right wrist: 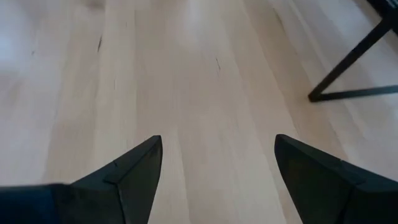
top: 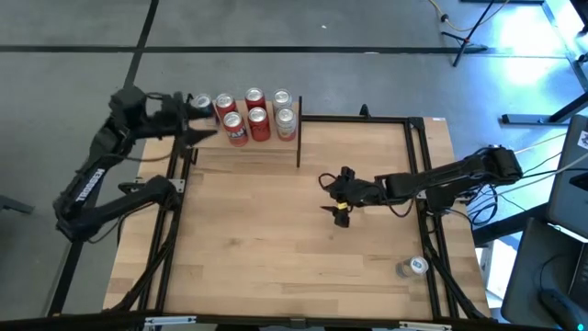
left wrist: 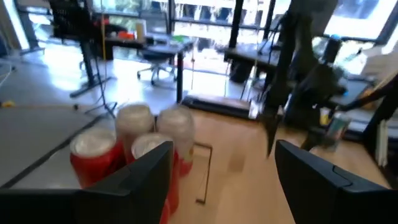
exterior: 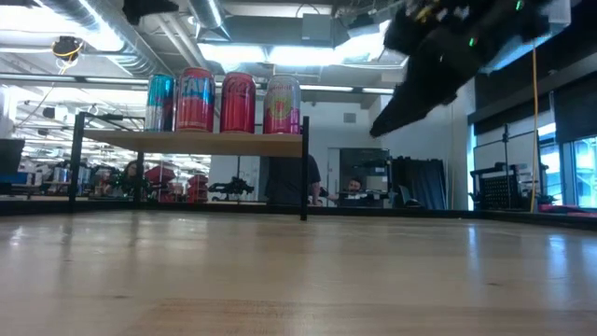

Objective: Place canned beverage on shelf
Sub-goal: Put the blue soda can aligned with the other blue soda can on the shelf

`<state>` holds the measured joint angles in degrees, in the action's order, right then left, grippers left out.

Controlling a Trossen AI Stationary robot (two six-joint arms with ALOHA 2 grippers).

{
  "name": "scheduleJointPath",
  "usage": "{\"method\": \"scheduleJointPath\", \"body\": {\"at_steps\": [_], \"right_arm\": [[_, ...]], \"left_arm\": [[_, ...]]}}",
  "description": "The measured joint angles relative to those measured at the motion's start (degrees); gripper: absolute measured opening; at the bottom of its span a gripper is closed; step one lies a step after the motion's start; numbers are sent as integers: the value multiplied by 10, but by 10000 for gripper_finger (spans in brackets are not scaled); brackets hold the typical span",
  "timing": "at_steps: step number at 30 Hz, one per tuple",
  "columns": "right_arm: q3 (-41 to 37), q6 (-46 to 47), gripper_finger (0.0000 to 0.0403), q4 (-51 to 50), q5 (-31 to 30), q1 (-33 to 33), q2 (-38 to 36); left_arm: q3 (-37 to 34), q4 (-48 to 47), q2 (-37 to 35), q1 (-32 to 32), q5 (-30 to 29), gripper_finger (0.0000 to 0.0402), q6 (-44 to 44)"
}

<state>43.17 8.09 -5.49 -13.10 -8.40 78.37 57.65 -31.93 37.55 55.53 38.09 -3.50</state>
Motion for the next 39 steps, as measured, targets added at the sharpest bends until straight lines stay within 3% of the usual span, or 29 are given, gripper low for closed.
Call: {"method": "scheduleJointPath", "body": {"at_steps": [5,10,12,16,22,28,33,39], "right_arm": [[85,66,296,-207,-39,-48,-34],[177,212,296,-435,-26,-107,-58],[209,288,296,-512,9,-125,-62],[248,468,296,-613,162,-143,-62],[256,653,296,-697,249,-174,-60],[256,842,296,-723,330,-231,-58],[256,987,296,-695,336,-298,-57],[256,1104,296,-649,291,-384,-33]], "left_arm": [[-55,25,-28,-108,-90,252,16],[-100,88,-31,-216,-157,248,47],[-117,108,-28,-255,-192,248,44],[-152,154,-18,-317,-264,248,42],[-218,292,18,-405,-293,247,29],[-274,446,65,-450,-302,247,2],[-277,496,86,-456,-301,247,-12],[-277,494,86,-456,-297,247,-16]]}}
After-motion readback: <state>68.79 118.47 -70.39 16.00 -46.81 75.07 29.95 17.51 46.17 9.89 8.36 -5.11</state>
